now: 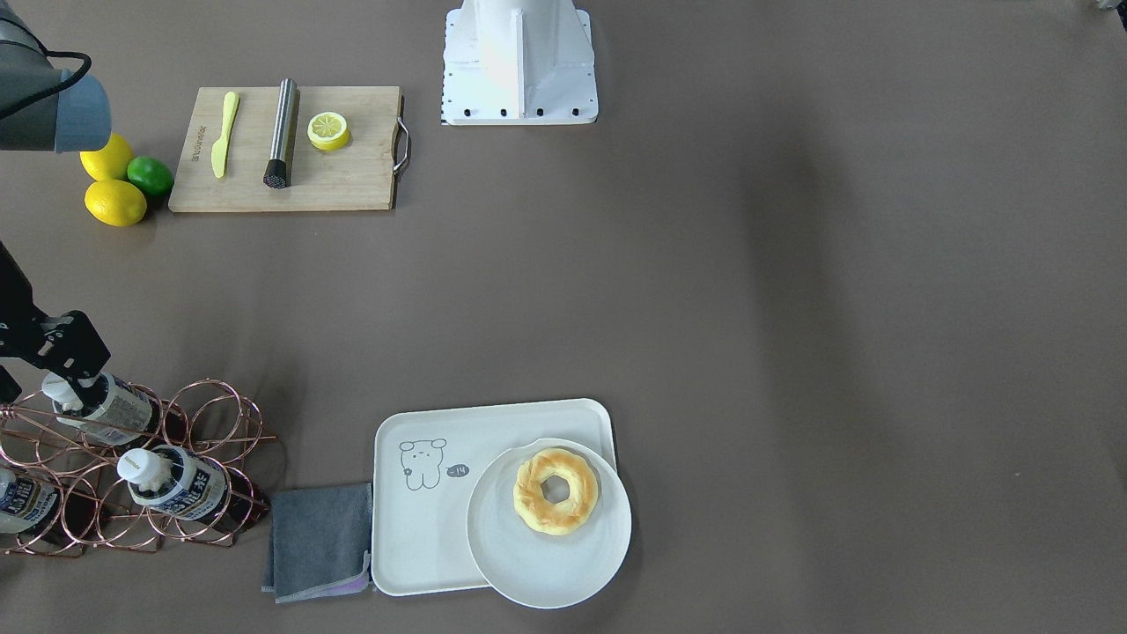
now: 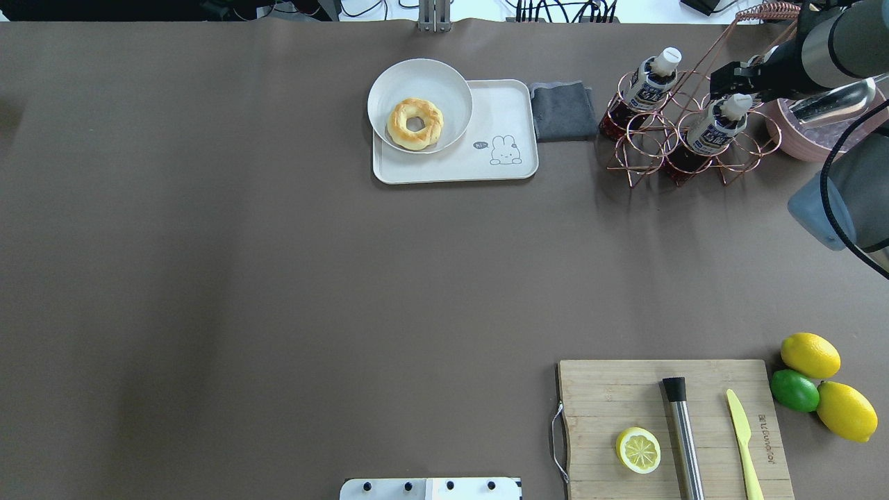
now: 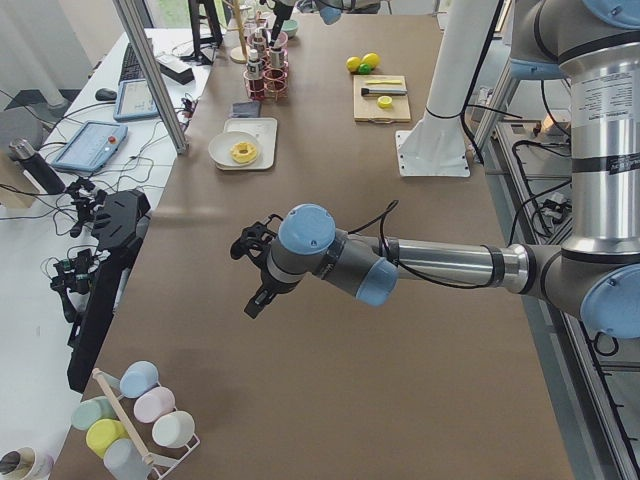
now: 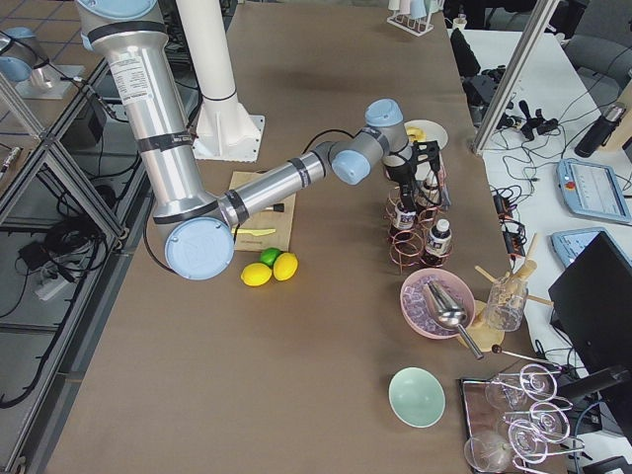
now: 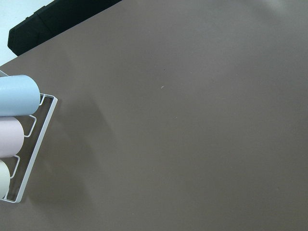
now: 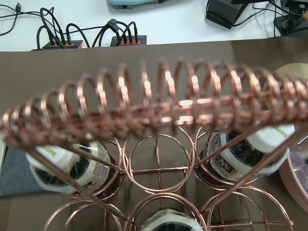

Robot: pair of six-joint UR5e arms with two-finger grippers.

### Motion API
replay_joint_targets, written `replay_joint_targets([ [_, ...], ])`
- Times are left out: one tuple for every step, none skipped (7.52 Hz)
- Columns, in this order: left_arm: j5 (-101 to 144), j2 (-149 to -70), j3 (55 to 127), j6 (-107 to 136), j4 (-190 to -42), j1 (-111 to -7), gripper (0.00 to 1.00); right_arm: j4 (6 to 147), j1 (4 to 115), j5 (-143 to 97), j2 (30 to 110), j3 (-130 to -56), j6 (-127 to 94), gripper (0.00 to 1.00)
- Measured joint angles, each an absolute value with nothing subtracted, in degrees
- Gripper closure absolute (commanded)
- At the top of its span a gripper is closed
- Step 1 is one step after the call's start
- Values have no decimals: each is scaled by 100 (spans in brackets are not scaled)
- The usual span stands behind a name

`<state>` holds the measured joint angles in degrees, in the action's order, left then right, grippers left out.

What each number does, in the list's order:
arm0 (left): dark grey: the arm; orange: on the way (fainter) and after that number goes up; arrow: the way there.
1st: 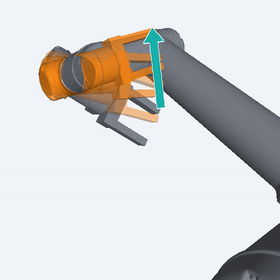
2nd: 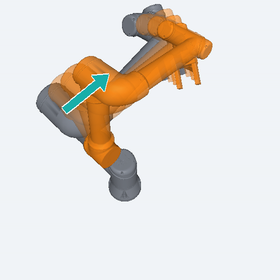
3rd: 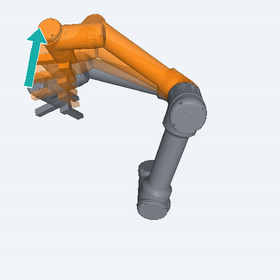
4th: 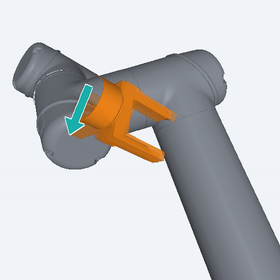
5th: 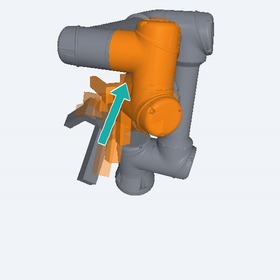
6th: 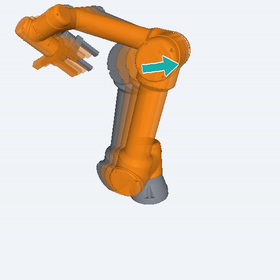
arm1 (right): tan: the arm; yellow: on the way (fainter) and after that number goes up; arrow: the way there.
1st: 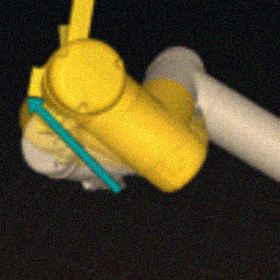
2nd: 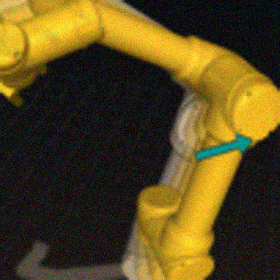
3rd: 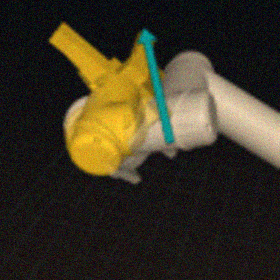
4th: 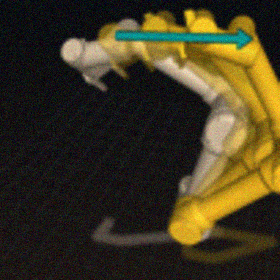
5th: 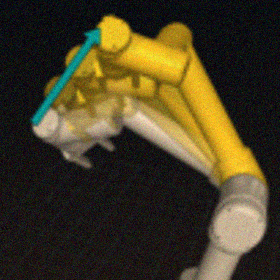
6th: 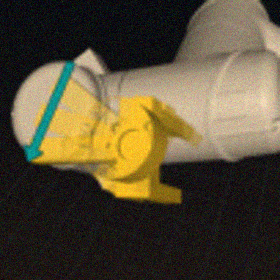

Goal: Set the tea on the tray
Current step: 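Reach the right gripper to a dark tea bottle in the copper rack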

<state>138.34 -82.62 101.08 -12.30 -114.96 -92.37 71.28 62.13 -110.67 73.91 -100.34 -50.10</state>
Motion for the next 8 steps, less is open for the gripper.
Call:
replay_joint_targets([
  [13834,-8261,10107,-1230,-11496,-9237,1,7128,6202,-11066,7411,-10046,-5008,25],
  [13834,-8257,10108,-1230,-11496,-9237,1,7128,6193,-11079,7440,-10053,-4999,28],
  [13834,-8255,10107,-1230,-11496,-9237,1,7132,6181,-11092,7462,-10072,-5005,41],
  [13834,-8254,10108,-1231,-11497,-9237,1,7135,6170,-11106,7473,-10089,-5014,57],
  [13834,-8253,10107,-1230,-11501,-9236,1,7142,6166,-11125,7476,-10119,-5021,76],
  [13834,-8253,10108,-1230,-11503,-9227,1,7158,6163,-11159,7478,-10151,-5025,99],
  [13834,-8253,10107,-1230,-11504,-9224,1,7171,6162,-11187,7479,-10170,-5024,100],
  [13834,-8253,10108,-1230,-11505,-9221,1,7182,6164,-11202,7481,-10194,-4997,100],
])
